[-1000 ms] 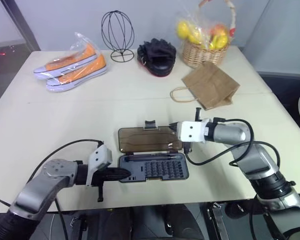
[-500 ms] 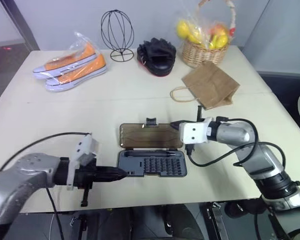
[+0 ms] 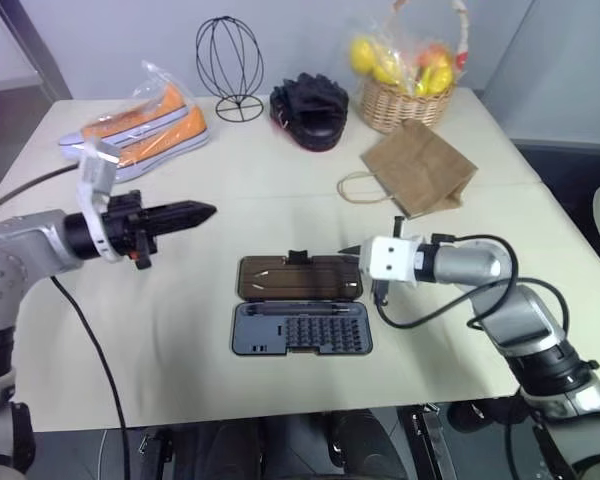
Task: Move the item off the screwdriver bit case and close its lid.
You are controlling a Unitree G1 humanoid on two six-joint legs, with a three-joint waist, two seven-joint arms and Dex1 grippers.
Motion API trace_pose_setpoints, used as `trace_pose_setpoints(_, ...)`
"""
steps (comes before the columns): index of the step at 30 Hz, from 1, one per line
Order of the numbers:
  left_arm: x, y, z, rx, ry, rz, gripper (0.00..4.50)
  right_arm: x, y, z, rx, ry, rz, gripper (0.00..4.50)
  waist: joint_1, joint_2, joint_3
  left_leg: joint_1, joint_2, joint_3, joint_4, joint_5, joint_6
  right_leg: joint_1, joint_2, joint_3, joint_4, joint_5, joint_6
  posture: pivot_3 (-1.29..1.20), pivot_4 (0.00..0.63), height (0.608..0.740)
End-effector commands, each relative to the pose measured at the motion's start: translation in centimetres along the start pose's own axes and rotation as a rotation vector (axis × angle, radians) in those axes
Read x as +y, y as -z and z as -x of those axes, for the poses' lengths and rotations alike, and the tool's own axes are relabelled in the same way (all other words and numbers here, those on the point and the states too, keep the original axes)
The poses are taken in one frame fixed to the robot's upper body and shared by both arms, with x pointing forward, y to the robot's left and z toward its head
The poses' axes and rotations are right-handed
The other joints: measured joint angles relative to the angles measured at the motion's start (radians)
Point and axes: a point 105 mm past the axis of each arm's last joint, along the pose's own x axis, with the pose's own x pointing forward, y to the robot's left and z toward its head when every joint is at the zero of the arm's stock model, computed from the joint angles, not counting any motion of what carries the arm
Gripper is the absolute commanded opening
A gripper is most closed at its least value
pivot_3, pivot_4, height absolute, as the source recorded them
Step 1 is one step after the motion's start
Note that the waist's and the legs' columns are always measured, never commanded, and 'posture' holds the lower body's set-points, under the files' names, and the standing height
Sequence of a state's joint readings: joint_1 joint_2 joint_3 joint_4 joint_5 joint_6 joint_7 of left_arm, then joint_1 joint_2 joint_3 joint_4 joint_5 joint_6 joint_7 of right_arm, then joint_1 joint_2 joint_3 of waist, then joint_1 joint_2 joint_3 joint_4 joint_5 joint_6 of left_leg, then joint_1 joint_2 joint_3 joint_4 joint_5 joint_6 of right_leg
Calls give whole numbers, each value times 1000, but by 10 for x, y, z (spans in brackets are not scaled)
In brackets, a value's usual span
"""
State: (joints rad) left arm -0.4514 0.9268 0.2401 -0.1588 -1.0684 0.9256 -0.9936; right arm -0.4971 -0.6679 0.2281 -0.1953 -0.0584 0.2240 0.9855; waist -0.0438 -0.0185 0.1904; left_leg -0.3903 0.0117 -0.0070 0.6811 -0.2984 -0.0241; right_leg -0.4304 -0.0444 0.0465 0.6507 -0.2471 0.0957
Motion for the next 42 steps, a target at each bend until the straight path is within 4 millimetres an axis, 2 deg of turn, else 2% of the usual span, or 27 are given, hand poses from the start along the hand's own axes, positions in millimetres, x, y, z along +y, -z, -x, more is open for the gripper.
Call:
trace_pose_setpoints(1,-23,14,-6,99,94,-59,0,-22,-2,6,-20,5,-84,336,1,0,0,0,0,0,0,0,0,0,0,0,0,0,0,0,150,740)
trace_pose_setpoints(3,-31,40,-9,199,128,-77,572,-33,7,3,-2,4,-142,982,1,0,0,1,0,0,0,0,0,1,-1,0,-1,0,0,0,150,740)
trace_pose_setpoints(4,-34,55,-10,257,137,-99,934,-37,11,1,2,-9,-184,1453,1,0,0,1,0,1,0,0,0,2,-1,0,-1,0,-1,0,150,740)
trace_pose_setpoints(8,-32,96,-10,410,137,-204,2903,-35,18,-7,16,-110,-247,3492,4,1,0,1,-1,2,0,0,0,2,0,0,-2,-1,-2,0,150,740)
trace_pose_setpoints(9,-32,104,-11,428,141,-218,2968,-33,19,-10,15,-137,-264,3987,5,1,0,0,-1,2,0,0,0,2,0,-1,-2,-1,-2,0,150,740)
trace_pose_setpoints(16,-27,124,-24,391,138,-206,2968,-37,23,-29,14,-178,-339,3987,3,1,0,0,-1,3,0,0,0,2,0,-1,-1,0,0,0,150,740)
trace_pose_setpoints(20,-29,137,-26,410,140,-209,2968,-31,33,-33,53,-230,-335,3987,2,1,0,0,-1,2,0,0,0,2,-1,-1,-2,0,0,0,150,740)
trace_pose_setpoints(28,-14,160,-24,464,77,-233,2968,-25,50,-38,100,-257,-344,3987,2,1,0,1,0,2,0,0,0,2,-1,-1,-1,0,0,0,150,740)
trace_pose_setpoints(31,-13,162,-23,460,68,-218,2968,-24,52,-39,101,-267,-342,3084,2,1,0,2,0,1,0,0,0,2,-1,-1,-1,0,0,0,150,740)
trace_pose_setpoints(34,-15,167,-21,470,79,-201,2968,-22,55,-40,111,-275,-327,1658,2,1,0,2,1,1,0,0,0,3,-1,-1,-1,0,0,0,150,740)
trace_pose_setpoints(37,-17,168,-20,468,84,-185,2968,-19,57,-40,114,-286,-316,30,1,2,-1,3,1,1,0,0,0,4,-1,-1,-1,0,0,0,150,740)
trace_pose_setpoints(42,-19,168,-21,464,81,-175,2968,-17,57,-40,114,-296,-297,30,0,2,-2,7,1,1,0,0,1,7,0,-1,-1,0,0,0,150,740)
